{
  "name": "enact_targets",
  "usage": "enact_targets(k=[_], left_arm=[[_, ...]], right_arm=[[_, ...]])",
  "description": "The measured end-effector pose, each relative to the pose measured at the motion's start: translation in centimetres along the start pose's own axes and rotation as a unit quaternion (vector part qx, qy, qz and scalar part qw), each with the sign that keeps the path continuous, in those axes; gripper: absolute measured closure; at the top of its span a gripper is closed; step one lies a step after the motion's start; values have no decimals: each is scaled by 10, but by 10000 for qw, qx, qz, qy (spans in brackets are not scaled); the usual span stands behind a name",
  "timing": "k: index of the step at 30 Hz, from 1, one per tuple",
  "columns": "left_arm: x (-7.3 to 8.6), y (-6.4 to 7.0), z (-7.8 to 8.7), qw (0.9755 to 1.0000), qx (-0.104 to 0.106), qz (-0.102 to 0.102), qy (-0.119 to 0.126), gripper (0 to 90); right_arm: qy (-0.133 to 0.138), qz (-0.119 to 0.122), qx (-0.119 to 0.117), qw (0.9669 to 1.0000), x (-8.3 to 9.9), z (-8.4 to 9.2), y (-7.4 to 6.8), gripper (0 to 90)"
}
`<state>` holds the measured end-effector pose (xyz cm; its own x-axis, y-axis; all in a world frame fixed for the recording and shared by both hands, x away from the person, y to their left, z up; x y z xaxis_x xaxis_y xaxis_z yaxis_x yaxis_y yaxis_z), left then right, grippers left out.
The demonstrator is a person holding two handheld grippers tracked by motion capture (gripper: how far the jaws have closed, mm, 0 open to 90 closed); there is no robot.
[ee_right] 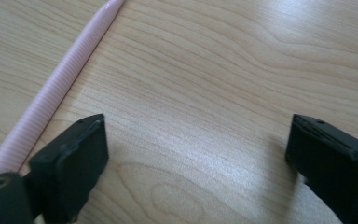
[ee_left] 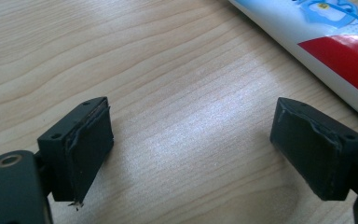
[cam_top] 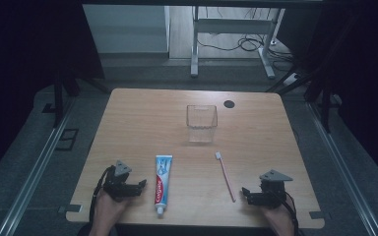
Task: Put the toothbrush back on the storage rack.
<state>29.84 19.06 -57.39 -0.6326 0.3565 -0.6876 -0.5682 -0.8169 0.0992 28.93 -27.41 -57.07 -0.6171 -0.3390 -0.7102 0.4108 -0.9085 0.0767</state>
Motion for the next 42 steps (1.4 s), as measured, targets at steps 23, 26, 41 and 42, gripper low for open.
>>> enact_targets(k=[23,26,41,42], left_arm=[[-1,-2,-1,10000,-37,60,15,130],[-1,-2,-1,10000,-35,57,12,130],[-1,-2,-1,10000,-40,56,11,130],[-1,-2,-1,10000,-44,56,13,130]], right_arm=[[-77,18,-1,10000,-1,3,0,104],[-108,37,-27,9999,-2,5,-1,143],[-205,53,-438,9988,-13,13,-8,301],[-210,16,-493,9986,-14,13,-9,321]])
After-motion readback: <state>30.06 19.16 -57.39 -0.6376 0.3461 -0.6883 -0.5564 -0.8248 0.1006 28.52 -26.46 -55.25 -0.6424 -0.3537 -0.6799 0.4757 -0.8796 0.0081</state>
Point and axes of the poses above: each handheld gripper's, and its own axes: z roughly backward along the jaws, x roughly out of its underside, y roughly to its right, the point moved 4 cm from there along -z, roughly forward along the jaws, and after that the axes turned 6 degrees about x, right-handed, at the moved point
